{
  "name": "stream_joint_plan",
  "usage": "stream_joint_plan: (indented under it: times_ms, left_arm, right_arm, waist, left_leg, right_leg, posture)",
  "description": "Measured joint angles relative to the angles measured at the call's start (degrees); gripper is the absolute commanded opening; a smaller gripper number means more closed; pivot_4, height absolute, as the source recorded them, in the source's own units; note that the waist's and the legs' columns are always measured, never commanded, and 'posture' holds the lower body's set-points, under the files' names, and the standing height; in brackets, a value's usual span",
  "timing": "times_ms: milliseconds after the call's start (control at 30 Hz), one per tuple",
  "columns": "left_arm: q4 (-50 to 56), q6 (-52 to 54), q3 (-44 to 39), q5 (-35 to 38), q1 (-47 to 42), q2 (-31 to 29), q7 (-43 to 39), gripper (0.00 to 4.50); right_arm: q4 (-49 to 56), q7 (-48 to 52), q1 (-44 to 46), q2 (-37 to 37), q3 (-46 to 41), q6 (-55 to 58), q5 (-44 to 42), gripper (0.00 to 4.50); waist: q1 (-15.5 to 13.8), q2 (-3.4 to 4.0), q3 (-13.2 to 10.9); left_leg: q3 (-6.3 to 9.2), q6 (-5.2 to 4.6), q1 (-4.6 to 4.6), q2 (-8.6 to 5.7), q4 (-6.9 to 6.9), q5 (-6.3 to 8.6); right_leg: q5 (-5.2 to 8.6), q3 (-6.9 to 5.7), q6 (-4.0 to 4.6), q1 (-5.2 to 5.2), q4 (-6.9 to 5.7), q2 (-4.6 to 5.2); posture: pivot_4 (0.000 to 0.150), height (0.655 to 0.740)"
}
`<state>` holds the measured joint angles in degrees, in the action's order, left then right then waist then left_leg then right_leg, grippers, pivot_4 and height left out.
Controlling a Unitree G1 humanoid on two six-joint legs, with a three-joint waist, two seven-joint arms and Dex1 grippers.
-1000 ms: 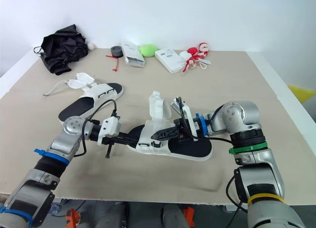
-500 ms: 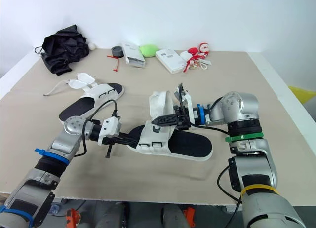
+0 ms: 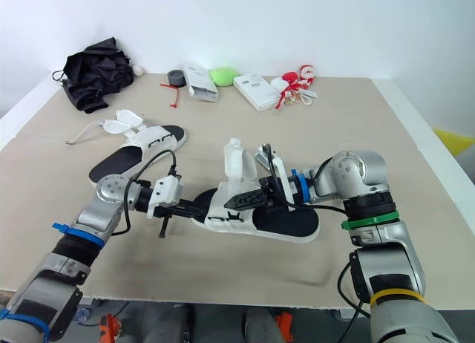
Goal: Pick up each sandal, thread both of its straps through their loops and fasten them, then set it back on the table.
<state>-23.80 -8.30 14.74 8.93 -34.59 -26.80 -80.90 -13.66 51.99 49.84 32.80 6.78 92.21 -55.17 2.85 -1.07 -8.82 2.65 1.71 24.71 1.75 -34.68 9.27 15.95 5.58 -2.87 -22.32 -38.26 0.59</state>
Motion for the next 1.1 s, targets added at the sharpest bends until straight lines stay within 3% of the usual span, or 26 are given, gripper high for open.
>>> stream_joint_plan:
  times_ms: [267,433,733,800,900,1100]
  left_arm:
    - [0.00,0.02,0.04,0.00,0.00,-0.01,-0.05,0.00]
    - [0.05,0.12,0.14,0.02,0.12,-0.15,-0.21,0.00]
    - [0.04,0.48,0.57,0.02,0.08,-0.10,-0.43,0.00]
    - [0.00,0.51,0.63,0.03,0.04,-0.22,-0.62,0.00]
    - [-0.31,0.52,0.64,0.03,-0.12,-0.30,-0.65,0.00]
    - [-0.74,0.50,0.74,0.03,-0.42,-0.23,-0.83,0.00]
  right_arm:
    - [1.60,-2.13,-1.63,0.16,1.53,-0.31,-0.53,0.06]
    - [6.19,-3.33,-2.05,1.61,6.22,-3.09,3.82,0.06]
    - [9.95,4.63,-2.92,4.96,9.31,-9.73,5.82,0.06]
    - [13.00,6.95,-5.12,5.77,10.27,-15.46,8.07,0.06]
    - [14.66,7.96,-6.14,6.00,10.61,-18.12,9.16,0.86]
    - [16.76,10.88,-6.86,6.89,11.01,-19.09,9.57,3.41]
  waist:
    - [0.00,0.01,0.03]
    - [0.06,0.06,0.29]
    - [-0.01,0.04,0.30]
    - [-0.03,0.04,0.30]
    - [-0.03,0.04,0.30]
    - [-0.04,0.04,0.30]
  left_leg:
    - [0.00,0.00,-0.05,0.00,0.00,0.00]
    - [0.00,-0.05,-0.29,0.04,0.02,0.04]
    - [0.01,-0.10,-0.39,0.05,0.02,0.13]
    - [0.01,-0.18,-0.39,0.04,0.02,0.19]
    - [0.01,-0.18,-0.41,0.05,0.01,0.19]
    - [0.01,-0.18,-0.41,0.05,0.01,0.19]
  right_leg:
    - [0.01,0.01,-0.01,0.05,0.00,0.00]
    - [0.14,0.01,-0.11,0.27,0.00,-0.05]
    - [0.28,-0.01,-0.08,0.41,0.01,-0.06]
    - [0.31,-0.01,-0.08,0.41,0.01,-0.06]
    - [0.30,-0.02,-0.07,0.42,0.01,-0.06]
    - [0.30,-0.01,-0.06,0.41,0.01,-0.06]
  posture:
    - [0.150,0.7380]
    - [0.150,0.7380]
    - [0.150,0.7380]
    - [0.150,0.7380]
    - [0.150,0.7380]
    - [0.150,0.7380]
